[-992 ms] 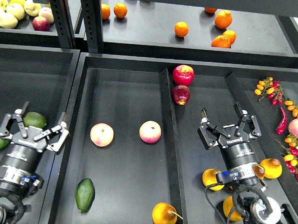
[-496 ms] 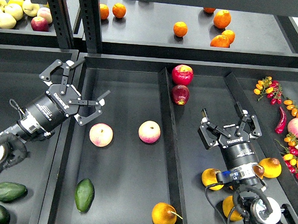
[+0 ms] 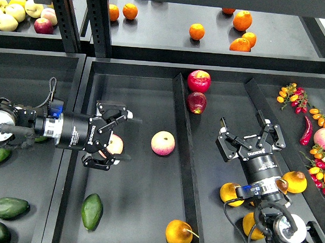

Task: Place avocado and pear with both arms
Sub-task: 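Move the left gripper over the green avocado and lower it, then close the left gripper on the green avocado and lift it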

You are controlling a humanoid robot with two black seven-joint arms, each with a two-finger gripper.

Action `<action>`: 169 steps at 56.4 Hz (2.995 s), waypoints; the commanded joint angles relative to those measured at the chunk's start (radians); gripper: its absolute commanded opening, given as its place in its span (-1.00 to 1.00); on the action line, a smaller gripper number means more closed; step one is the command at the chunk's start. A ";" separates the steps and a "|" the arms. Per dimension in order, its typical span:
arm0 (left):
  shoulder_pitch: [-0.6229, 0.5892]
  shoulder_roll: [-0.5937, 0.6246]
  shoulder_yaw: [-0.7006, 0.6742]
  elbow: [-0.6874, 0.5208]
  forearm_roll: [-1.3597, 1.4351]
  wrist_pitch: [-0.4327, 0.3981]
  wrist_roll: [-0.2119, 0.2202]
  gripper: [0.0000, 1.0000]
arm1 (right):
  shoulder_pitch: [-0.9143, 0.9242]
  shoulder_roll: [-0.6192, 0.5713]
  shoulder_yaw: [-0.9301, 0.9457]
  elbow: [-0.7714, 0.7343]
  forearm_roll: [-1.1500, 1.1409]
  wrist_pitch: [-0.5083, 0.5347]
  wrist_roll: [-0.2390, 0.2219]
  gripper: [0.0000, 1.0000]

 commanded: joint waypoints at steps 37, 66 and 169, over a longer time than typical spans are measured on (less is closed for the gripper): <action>-0.547 -0.438 0.824 0.095 0.022 0.078 0.000 0.99 | 0.000 0.000 -0.004 -0.001 -0.001 -0.008 -0.002 0.99; -0.533 -0.608 1.030 0.187 -0.089 0.076 0.000 0.99 | 0.000 0.000 -0.010 -0.003 -0.001 -0.006 -0.002 0.99; -0.284 -0.610 1.071 0.532 -0.051 0.062 0.000 0.98 | 0.000 0.000 -0.010 -0.001 -0.001 -0.005 -0.002 0.99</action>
